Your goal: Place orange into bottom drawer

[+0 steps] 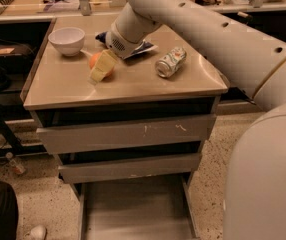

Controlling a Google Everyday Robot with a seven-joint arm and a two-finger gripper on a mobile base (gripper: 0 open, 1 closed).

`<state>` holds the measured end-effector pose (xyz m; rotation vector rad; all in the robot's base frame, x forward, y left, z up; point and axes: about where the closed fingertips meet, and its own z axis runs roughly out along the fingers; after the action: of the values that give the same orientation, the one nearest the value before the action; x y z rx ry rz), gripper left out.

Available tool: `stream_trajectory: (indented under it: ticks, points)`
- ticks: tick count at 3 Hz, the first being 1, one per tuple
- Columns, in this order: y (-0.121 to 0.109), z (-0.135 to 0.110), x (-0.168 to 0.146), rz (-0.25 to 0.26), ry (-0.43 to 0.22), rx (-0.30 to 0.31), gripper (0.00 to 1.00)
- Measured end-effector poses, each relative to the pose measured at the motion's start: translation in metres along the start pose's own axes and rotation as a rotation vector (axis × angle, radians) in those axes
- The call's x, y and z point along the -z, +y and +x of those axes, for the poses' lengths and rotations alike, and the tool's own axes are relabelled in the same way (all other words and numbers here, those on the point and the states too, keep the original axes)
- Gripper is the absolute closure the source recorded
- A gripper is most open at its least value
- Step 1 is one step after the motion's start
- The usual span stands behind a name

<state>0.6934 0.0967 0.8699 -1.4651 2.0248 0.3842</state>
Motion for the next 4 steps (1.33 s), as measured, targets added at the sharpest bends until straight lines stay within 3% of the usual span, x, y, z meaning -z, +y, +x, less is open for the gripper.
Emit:
stream_trajectory:
  ticks: [3,4]
  points:
    - [-0.003,-0.001,-0.046,-0.049,-0.018,-0.027,0.0]
    - [-0.003,-0.001,-0.046,-0.049,-0.018,-0.027,0.18]
